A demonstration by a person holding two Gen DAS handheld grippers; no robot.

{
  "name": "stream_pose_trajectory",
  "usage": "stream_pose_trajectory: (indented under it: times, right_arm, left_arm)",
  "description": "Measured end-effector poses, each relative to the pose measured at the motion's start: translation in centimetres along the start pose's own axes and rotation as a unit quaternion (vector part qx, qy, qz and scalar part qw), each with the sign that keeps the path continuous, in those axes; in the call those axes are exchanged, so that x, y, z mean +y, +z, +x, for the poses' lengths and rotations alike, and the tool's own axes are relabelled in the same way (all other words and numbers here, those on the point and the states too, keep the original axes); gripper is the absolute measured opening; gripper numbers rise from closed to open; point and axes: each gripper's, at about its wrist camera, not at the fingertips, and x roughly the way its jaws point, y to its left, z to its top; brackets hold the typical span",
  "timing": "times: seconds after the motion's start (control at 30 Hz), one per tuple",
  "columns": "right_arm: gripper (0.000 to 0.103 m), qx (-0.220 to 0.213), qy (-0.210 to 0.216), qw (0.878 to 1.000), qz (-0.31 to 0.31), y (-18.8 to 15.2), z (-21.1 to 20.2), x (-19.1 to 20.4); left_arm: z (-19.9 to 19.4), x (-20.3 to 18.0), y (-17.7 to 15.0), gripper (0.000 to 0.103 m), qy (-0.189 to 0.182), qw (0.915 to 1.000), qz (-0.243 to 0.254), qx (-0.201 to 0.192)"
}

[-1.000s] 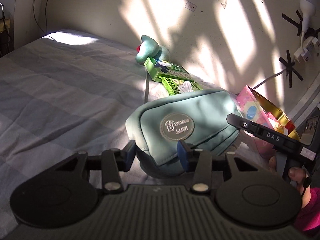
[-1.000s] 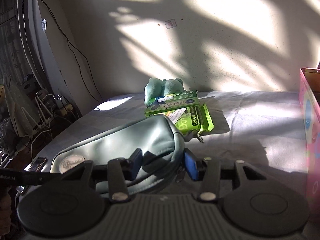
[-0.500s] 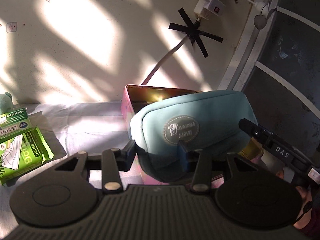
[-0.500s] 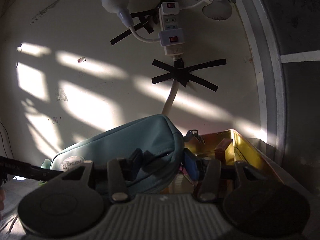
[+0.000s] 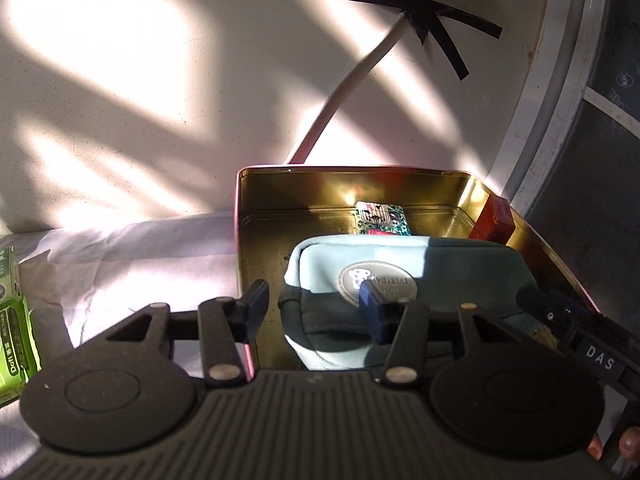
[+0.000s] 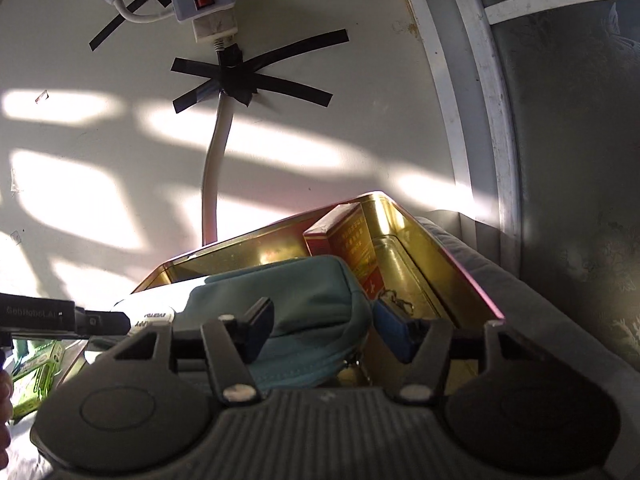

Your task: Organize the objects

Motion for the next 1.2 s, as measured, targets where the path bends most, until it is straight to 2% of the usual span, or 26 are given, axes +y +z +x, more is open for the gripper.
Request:
stream_pose_trajectory:
  times: [0.07, 0.2, 0.3, 0.47, 0.7, 0.77, 0.97, 1.2]
  right_arm:
    - [0.072, -0.024, 0.003, 1.000, -0.007, -0.2, -1.1, 0.3]
    - [0.072, -0.078, 0.002, 0.997, -0.015, -0.2, -3.9, 1.0]
    - [0.071, -0.092, 0.016, 0.995, -0.021, -0.7, -5.6, 1.9]
    - [0.068, -0.084, 0.053, 0.995, -0.031, -1.9, -7.7, 4.5]
    - [0.068, -0.070, 0.078, 0.994, -0.028, -3.5, -10.3, 7.5]
    - [0.068, -0.060, 0.084, 0.994, -0.025, -3.8, -10.6, 8.0]
    - [0.068, -0.046, 0.099, 0.993, -0.036, -4.2, -11.1, 10.3]
    - [0.068, -0.037, 0.131, 0.988, -0.071, -5.8, -11.6, 14.4]
  left_arm:
    - [-0.7, 0.4, -0.1, 0.053, -0.007, 0.9999, -0.011, -0.001]
    - [-3.6, 0.8, -1.3, 0.053, -0.016, 0.9997, -0.012, -0.015]
    - [-6.3, 0.3, -2.7, 0.053, -0.019, 0.9992, 0.009, -0.034]
    - [-9.7, -0.1, -5.5, 0.055, -0.020, 0.9973, 0.047, -0.052]
    - [-12.0, 1.0, -8.6, 0.056, -0.023, 0.9953, 0.078, -0.053]
    - [-12.7, 1.7, -9.3, 0.060, -0.028, 0.9946, 0.081, -0.058]
    - [-13.7, 5.1, -11.1, 0.063, -0.019, 0.9956, 0.065, -0.065]
    - [-13.6, 10.9, -12.9, 0.063, 0.034, 0.9972, 0.016, -0.065]
